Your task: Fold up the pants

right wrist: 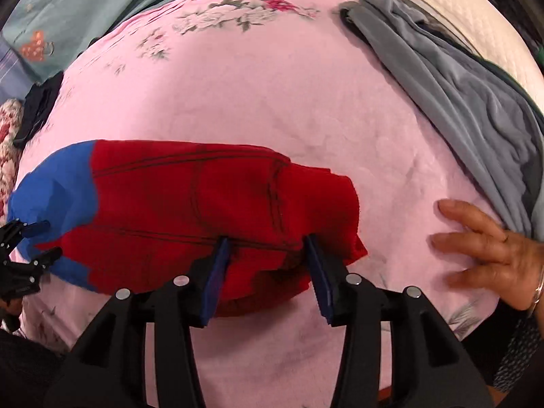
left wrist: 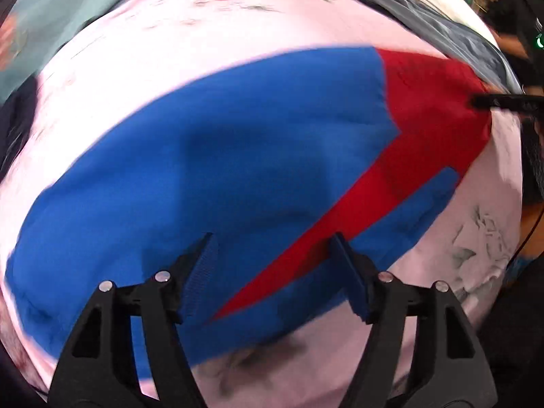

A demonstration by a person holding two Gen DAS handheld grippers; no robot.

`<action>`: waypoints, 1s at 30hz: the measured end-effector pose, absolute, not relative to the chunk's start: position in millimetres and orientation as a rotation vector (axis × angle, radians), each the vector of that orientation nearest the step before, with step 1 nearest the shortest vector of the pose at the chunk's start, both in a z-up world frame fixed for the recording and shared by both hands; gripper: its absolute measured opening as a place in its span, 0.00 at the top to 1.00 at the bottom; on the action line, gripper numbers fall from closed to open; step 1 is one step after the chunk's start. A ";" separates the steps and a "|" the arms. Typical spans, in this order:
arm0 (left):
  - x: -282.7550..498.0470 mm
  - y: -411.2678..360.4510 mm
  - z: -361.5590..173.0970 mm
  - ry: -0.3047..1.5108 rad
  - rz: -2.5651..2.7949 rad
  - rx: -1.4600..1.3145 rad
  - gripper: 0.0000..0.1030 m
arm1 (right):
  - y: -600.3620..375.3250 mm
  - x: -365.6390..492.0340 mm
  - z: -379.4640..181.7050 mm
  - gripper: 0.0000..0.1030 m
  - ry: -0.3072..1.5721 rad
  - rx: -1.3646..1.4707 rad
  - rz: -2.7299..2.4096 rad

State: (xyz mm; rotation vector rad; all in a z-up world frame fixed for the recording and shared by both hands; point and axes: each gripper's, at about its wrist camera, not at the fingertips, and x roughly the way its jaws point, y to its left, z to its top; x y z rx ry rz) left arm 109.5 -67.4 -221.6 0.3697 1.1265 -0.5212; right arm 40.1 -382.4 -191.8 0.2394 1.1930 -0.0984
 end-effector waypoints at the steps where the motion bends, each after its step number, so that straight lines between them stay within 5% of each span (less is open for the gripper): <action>1: 104.0 -50.9 -201.5 1.091 -0.489 0.359 0.36 | -378.8 42.3 -177.6 0.55 1.198 0.223 -0.088; 5: 97.0 8.4 -155.6 0.936 -0.361 0.307 0.20 | -345.6 65.8 -125.5 0.51 1.073 0.165 0.037; 7: 107.0 41.9 -168.5 0.970 -0.251 0.322 0.20 | -312.3 94.6 -114.8 0.51 1.052 0.161 0.145; 9: 113.3 76.0 -182.4 1.030 -0.161 0.332 0.31 | -265.2 119.6 -111.5 0.51 1.048 0.139 0.318; 23: 97.2 253.7 -139.8 0.955 0.078 -0.071 0.29 | 70.6 93.7 -169.8 0.51 0.879 -0.340 1.012; 25: 92.5 256.3 -145.4 0.955 0.082 -0.061 0.29 | 87.1 91.1 -184.1 0.58 0.855 -0.441 0.964; 27: 88.2 257.0 -150.7 0.955 0.082 -0.068 0.29 | 100.9 96.8 -200.4 0.91 0.904 -0.517 0.943; 30: 81.6 268.1 -152.0 0.949 0.092 -0.079 0.29 | 97.0 88.8 -182.3 0.96 0.861 -0.488 0.901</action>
